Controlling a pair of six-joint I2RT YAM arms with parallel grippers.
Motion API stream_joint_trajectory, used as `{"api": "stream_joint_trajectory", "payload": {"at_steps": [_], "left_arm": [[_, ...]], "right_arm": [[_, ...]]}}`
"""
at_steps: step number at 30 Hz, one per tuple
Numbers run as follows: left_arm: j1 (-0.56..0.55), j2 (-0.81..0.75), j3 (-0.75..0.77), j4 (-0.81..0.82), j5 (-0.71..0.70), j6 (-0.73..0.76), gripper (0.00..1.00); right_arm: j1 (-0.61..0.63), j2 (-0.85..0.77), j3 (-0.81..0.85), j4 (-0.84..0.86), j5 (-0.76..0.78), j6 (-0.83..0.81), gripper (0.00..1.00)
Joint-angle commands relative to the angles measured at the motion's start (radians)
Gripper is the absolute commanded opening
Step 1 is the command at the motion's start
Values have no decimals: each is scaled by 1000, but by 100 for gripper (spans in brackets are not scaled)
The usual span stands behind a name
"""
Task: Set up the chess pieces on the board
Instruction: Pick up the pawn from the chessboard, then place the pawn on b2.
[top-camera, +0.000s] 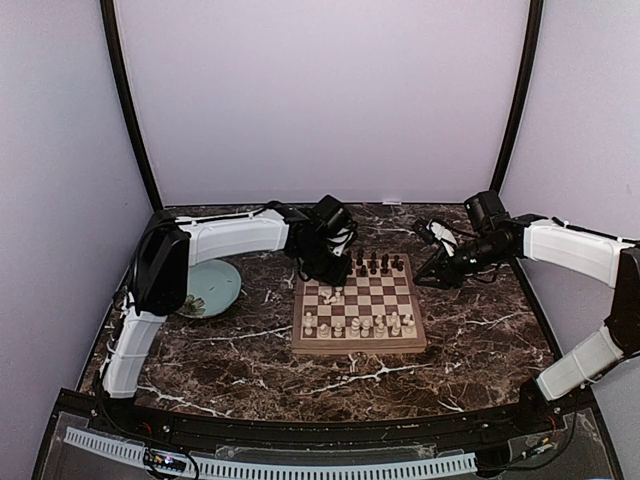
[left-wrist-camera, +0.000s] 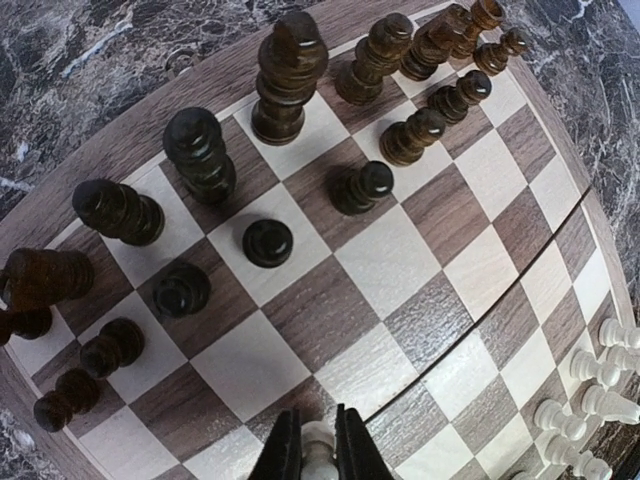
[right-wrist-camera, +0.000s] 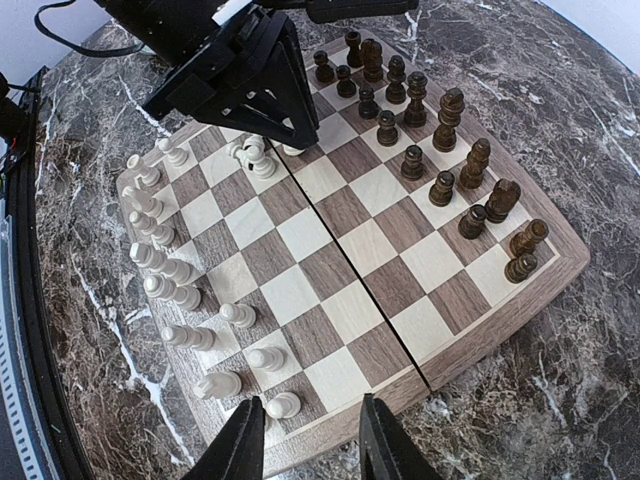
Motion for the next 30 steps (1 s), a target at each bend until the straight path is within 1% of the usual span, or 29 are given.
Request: {"api": "stream_joint_trajectory", "payload": {"at_steps": [1, 4, 8, 16, 22, 30], "left_arm": [[-29, -126, 7, -44, -28, 31, 9], [-52, -171, -33, -75, -47, 43, 9], [-76, -236, -131, -87, -65, 48, 9], [-92, -301, -307, -90, -65, 26, 8], [-92, -310, -353, -56, -51, 22, 8], [-92, -299, -360, -12, -40, 30, 8]], "right_arm": [[-6, -11, -9, 16, 1, -7, 35], [-6, -10, -9, 16, 2, -8, 35], [-6, -4, -7, 16, 0, -10, 35], [-6, 7, -1, 11, -6, -10, 35], [-6, 11, 2, 10, -9, -10, 35], [-6, 3, -2, 10, -3, -8, 35]]}}
